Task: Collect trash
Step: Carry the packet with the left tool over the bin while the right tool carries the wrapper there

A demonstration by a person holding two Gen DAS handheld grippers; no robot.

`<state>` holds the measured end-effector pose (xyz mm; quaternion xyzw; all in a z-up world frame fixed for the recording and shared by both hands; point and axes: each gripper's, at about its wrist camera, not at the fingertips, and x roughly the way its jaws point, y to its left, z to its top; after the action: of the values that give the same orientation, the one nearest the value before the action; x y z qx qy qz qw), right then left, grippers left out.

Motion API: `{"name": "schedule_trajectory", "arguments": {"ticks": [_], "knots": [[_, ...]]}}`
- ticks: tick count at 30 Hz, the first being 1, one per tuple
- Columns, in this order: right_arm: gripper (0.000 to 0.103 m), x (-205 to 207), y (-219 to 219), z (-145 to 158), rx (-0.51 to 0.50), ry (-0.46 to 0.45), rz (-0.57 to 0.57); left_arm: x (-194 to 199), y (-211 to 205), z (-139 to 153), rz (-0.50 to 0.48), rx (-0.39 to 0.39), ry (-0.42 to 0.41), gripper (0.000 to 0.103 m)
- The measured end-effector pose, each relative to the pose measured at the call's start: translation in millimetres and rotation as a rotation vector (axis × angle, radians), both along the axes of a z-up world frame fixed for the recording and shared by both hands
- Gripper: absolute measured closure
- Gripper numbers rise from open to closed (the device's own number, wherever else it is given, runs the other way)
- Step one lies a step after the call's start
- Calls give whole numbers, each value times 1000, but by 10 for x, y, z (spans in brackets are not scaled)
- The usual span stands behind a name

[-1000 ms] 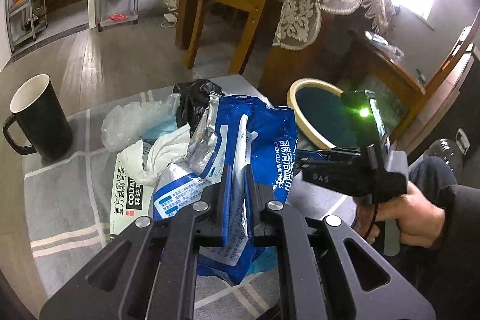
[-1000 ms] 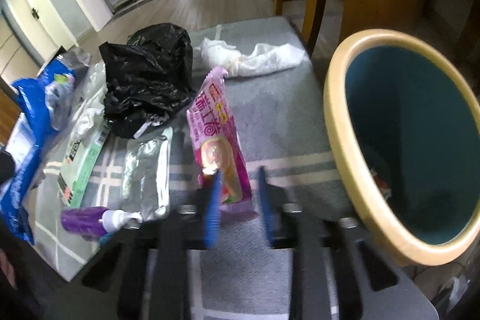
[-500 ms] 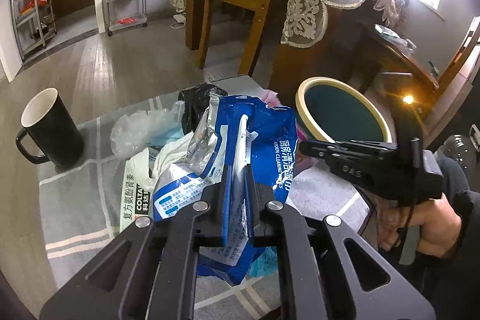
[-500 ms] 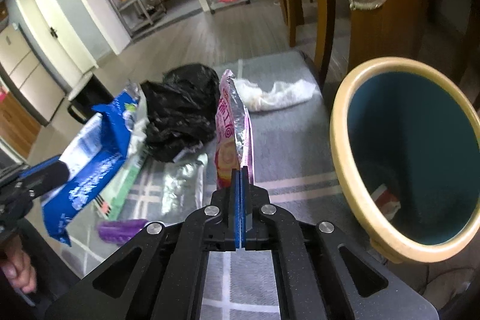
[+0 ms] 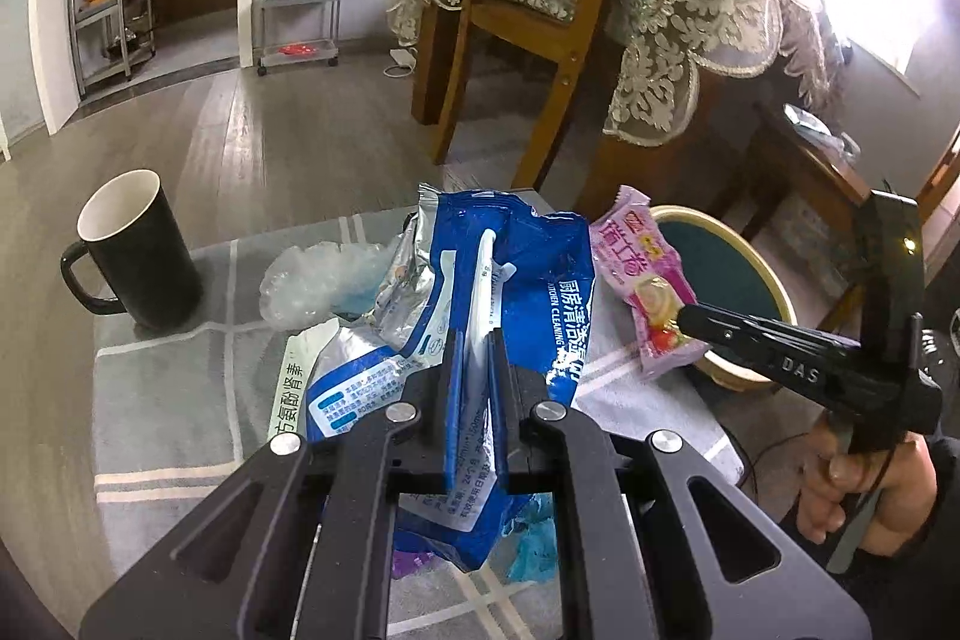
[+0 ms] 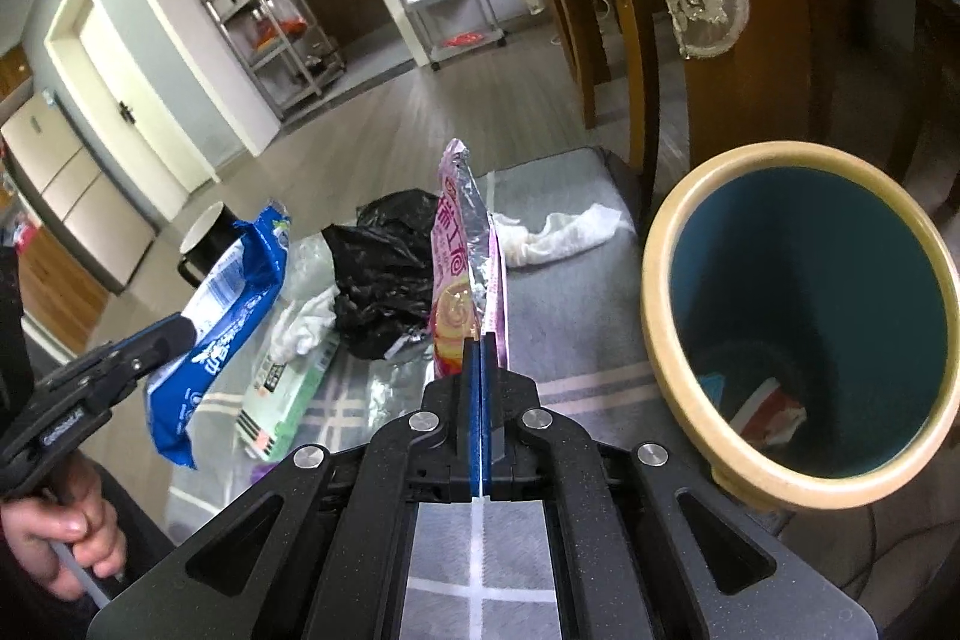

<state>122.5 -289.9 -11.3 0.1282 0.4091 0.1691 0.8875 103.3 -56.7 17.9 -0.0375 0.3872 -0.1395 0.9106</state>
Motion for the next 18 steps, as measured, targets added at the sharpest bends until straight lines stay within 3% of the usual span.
{"name": "schedule_trajectory", "arguments": {"ticks": [7,18], "knots": [[102,-28,-114,134,-29,-45,-47,115,-224,50,-36,-7,-13,95],[102,-52,-586,247,10,-77,-192,167,-671,165,-154,-36,-82,95]]}}
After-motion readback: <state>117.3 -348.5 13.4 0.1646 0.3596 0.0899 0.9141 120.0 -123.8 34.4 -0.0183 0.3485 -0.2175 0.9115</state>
